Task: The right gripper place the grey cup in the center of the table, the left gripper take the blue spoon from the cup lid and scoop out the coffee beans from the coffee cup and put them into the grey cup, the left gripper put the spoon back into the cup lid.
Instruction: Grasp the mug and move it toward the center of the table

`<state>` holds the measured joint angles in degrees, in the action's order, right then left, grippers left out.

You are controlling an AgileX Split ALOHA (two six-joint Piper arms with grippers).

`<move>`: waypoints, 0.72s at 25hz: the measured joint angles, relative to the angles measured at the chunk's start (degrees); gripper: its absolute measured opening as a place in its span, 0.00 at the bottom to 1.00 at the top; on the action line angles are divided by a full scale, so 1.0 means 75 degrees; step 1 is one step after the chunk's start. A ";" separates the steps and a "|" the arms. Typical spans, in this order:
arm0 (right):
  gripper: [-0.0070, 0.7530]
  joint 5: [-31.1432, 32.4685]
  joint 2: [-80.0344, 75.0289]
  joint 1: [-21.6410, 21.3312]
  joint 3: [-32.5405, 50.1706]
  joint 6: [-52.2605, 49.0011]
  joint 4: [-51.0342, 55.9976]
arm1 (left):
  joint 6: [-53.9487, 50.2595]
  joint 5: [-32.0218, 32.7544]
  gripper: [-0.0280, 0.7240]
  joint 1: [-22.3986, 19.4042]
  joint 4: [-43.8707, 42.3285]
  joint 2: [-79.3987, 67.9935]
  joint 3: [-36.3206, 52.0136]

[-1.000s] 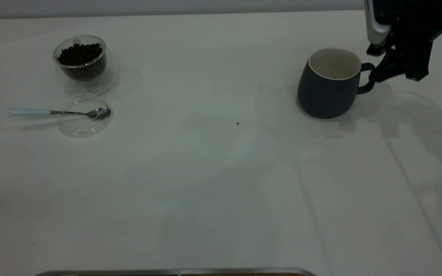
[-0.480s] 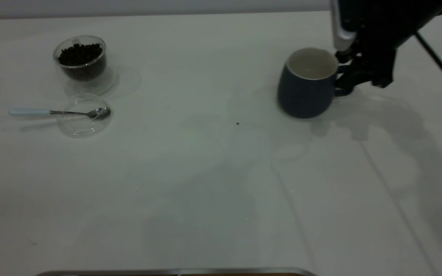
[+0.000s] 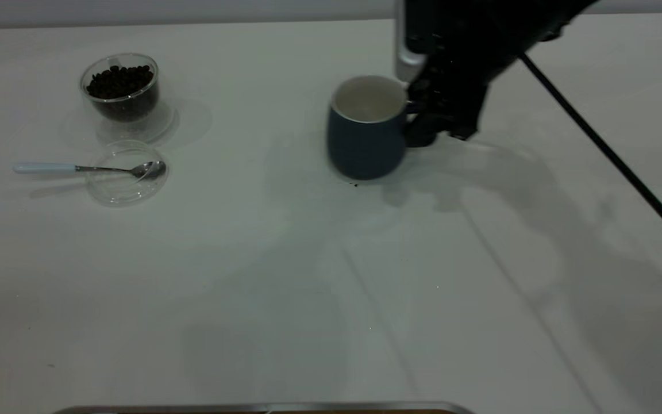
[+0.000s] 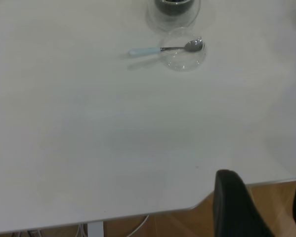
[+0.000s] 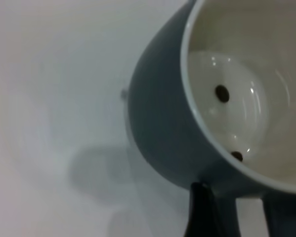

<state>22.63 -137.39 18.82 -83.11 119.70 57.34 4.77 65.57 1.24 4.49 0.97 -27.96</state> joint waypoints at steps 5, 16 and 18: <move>0.71 0.0000 -0.0302 0.0439 -0.0505 0.0000 0.0288 | 0.0000 0.0000 0.52 0.0000 0.0000 0.0000 0.0000; 0.71 0.0130 -0.0382 0.0317 -0.0653 -0.0359 0.0223 | 0.0000 0.0000 0.52 0.0000 0.0000 0.0000 0.0000; 0.71 0.0249 -0.0295 0.0032 -0.0653 -0.0997 -0.0187 | 0.0000 0.0000 0.52 0.0000 0.0000 0.0000 0.0000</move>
<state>24.51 -139.60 19.06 -88.01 112.22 55.94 4.77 65.57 1.24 4.49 0.97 -27.96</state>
